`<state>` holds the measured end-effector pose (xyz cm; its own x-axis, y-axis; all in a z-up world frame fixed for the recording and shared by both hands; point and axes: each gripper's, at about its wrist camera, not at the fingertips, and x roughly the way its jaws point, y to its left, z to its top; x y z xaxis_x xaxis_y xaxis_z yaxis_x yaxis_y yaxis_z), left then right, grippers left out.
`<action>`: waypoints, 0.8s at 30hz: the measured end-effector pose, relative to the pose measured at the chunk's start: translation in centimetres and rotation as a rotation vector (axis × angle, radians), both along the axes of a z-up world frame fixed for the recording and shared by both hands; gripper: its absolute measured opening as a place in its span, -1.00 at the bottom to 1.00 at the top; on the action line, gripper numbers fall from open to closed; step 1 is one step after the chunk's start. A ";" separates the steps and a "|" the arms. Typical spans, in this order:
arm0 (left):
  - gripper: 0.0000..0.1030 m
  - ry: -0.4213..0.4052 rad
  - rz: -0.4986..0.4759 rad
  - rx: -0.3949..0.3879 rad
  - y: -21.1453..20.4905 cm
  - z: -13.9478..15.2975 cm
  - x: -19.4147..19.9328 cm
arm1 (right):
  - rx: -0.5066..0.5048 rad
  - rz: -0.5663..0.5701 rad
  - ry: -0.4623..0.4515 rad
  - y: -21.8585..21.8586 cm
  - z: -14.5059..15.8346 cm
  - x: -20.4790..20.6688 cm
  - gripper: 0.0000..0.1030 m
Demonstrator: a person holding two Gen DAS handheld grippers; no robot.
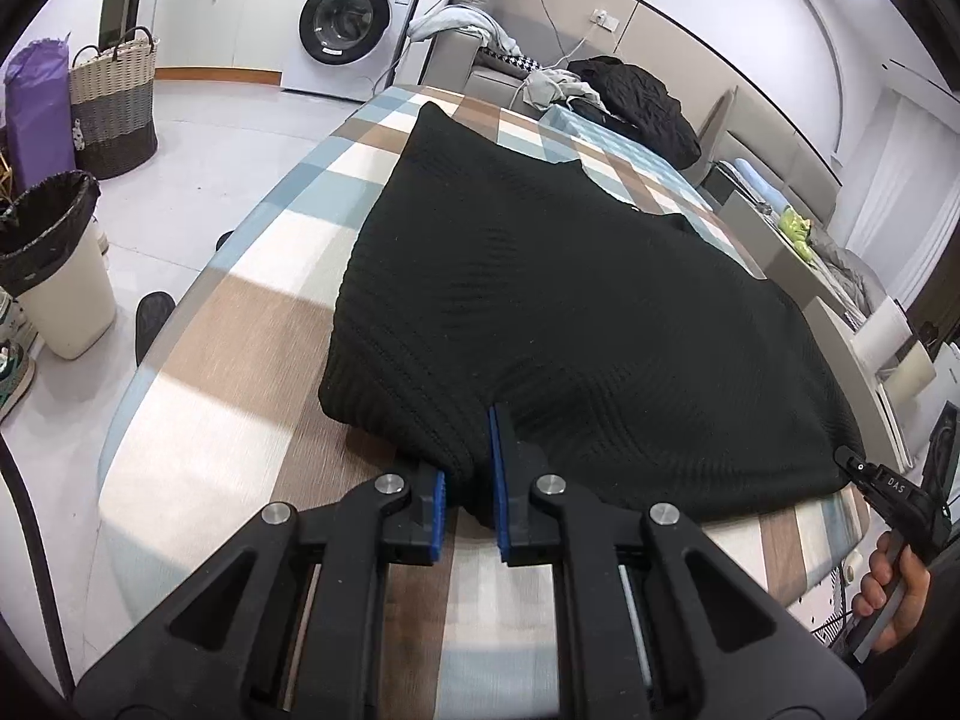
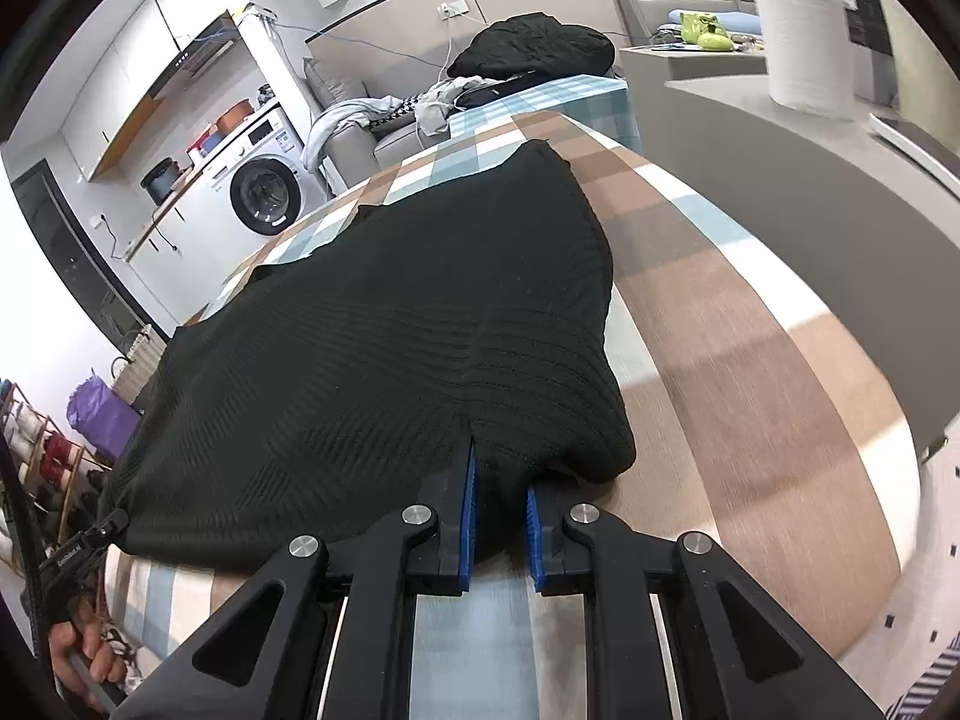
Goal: Fold small clothes
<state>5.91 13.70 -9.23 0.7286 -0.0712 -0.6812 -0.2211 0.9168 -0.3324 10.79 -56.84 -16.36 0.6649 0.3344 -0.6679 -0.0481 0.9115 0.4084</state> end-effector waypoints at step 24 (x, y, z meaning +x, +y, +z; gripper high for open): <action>-0.80 -0.013 0.009 -0.024 0.8 -0.5 -1.9 | 0.211 -0.015 -0.015 -3.6 -0.4 -1.0 -0.30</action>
<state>4.02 14.51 -9.74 0.7384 -0.0810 -0.6695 -0.2248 0.9064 -0.3576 9.78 -60.42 -16.75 0.6802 0.4561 -0.5739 -0.0431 0.8063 0.5899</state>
